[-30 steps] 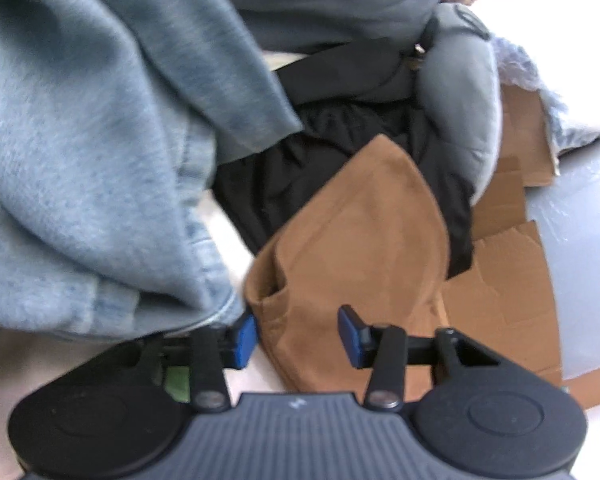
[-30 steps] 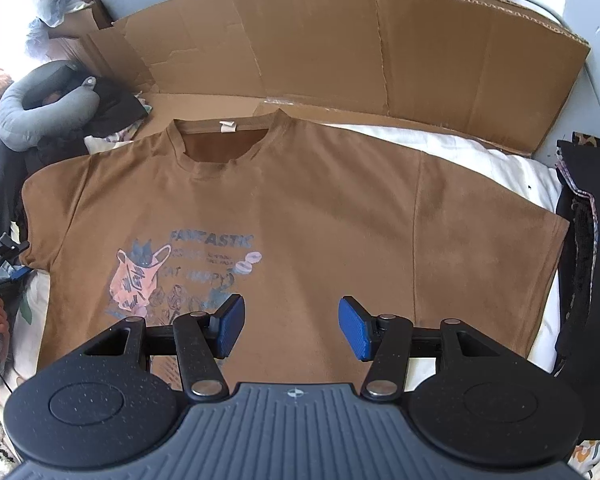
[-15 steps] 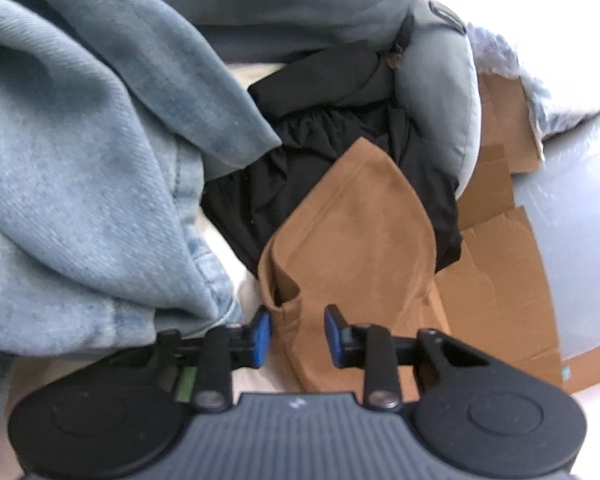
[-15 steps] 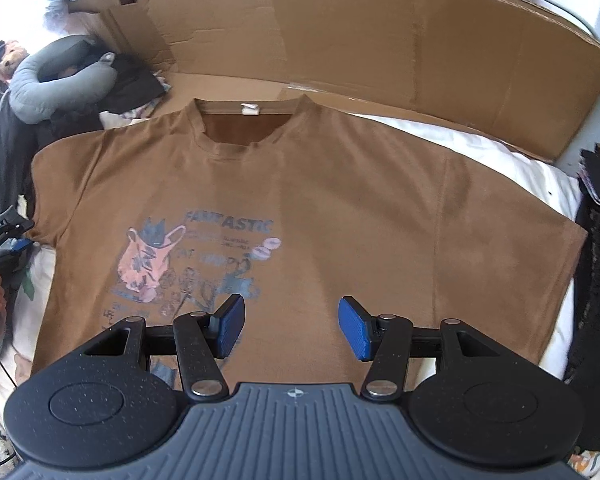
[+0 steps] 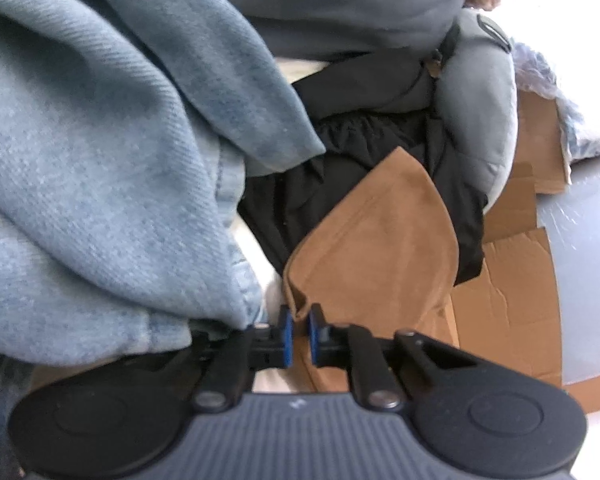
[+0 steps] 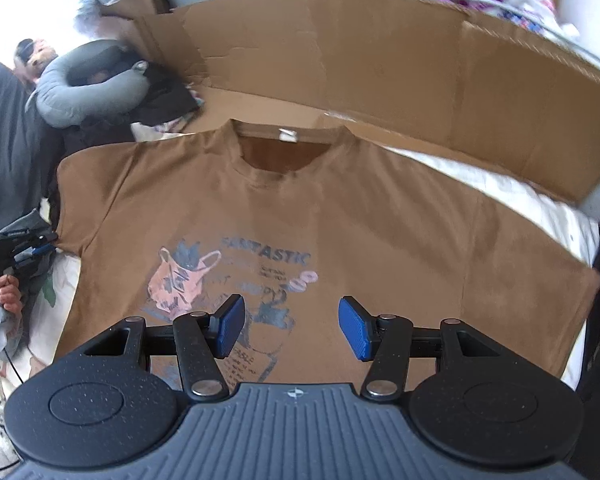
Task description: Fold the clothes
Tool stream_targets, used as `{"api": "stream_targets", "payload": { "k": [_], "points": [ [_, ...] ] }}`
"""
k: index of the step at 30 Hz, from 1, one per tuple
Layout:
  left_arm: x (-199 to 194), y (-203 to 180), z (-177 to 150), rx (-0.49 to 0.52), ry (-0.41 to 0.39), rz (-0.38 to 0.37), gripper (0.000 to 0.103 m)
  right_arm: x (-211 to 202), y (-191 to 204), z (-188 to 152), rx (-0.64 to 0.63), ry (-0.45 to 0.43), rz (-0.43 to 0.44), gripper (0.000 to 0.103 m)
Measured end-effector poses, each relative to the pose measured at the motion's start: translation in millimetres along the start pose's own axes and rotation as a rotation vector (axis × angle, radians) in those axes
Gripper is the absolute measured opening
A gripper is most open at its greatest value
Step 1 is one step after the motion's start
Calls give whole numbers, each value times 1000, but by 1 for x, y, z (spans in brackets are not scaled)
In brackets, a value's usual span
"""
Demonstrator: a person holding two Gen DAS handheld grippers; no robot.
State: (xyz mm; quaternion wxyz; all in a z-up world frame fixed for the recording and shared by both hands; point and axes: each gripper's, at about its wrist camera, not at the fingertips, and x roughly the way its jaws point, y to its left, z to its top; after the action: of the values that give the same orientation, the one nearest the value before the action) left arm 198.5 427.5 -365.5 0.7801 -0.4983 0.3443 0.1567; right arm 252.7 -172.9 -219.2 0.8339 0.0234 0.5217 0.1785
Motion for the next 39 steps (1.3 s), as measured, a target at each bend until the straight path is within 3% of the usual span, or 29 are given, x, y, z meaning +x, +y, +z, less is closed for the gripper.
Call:
{"api": "stream_targets", "payload": {
  "k": [6,11,23,31,36,39],
  "points": [
    [-9,-12,3,48,2,-23,8,3,37,33,-143,36,92,59],
    [-13,-18,7,67,-2,-31,8,24,79,47,-186,22,151,59],
    [-17,-47,14,175,16,-60,7,117,169,25,-256,50,334,56],
    [-22,-60,11,221,27,-82,7,187,210,3,-256,78,426,19],
    [-23,-67,8,250,30,-91,7,211,229,5,-244,61,465,10],
    [-24,-69,6,254,26,-95,6,218,241,10,-242,41,489,10]
  ]
}}
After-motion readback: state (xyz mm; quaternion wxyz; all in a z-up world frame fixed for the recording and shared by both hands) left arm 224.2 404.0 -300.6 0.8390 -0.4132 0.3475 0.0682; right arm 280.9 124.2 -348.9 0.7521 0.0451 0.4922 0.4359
